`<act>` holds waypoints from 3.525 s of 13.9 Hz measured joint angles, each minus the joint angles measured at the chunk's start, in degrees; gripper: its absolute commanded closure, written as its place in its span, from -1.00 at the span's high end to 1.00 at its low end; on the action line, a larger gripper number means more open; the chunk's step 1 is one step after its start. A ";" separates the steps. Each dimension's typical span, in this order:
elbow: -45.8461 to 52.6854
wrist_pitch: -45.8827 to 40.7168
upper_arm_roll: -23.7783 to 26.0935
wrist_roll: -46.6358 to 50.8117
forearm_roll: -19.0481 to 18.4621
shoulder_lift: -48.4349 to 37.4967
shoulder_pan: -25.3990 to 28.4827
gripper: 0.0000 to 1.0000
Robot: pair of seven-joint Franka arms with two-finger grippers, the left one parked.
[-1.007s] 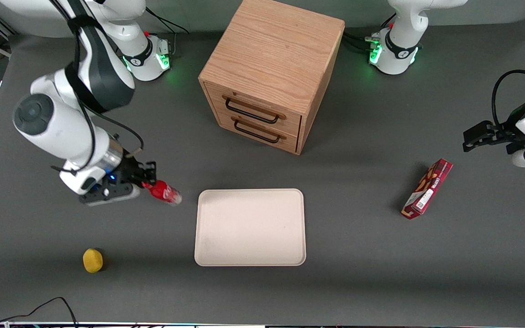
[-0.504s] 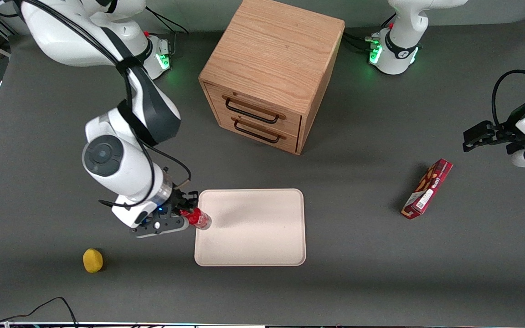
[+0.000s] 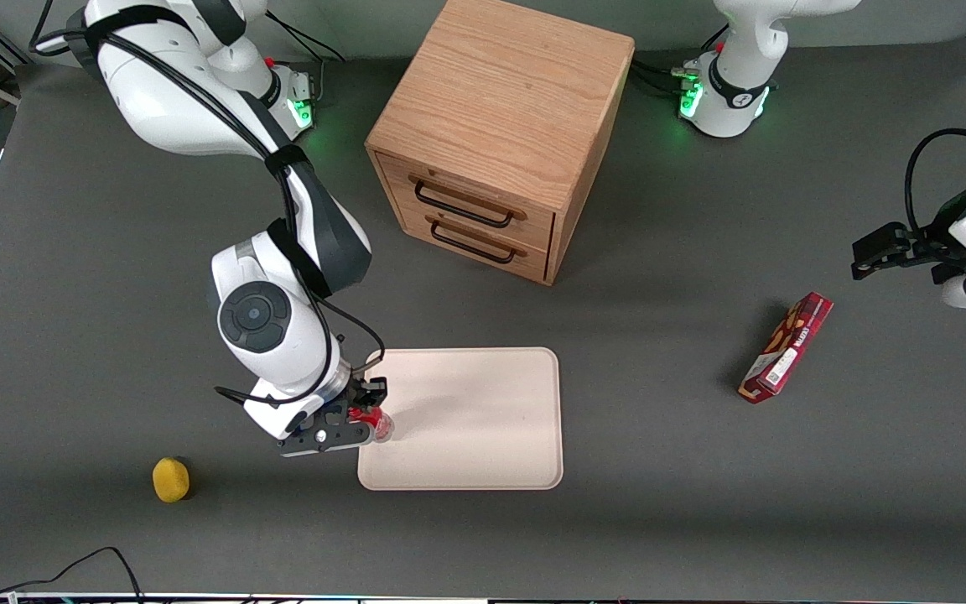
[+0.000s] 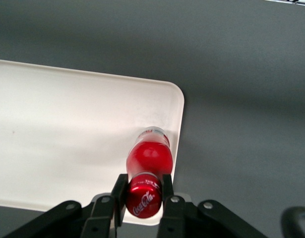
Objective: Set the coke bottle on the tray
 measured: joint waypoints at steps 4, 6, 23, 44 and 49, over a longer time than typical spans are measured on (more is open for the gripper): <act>0.13 3.30 -0.15 0.00 0.00 2.57 0.06 -1.00; 0.33 4.16 -0.15 0.00 -0.03 3.28 0.06 0.99; -11.97 -5.67 0.68 0.24 1.34 -21.26 -12.96 1.00; -27.41 -12.28 0.59 -21.58 4.27 -44.69 -26.06 1.00; -27.24 -12.71 0.77 -21.58 4.29 -44.69 -25.92 1.00</act>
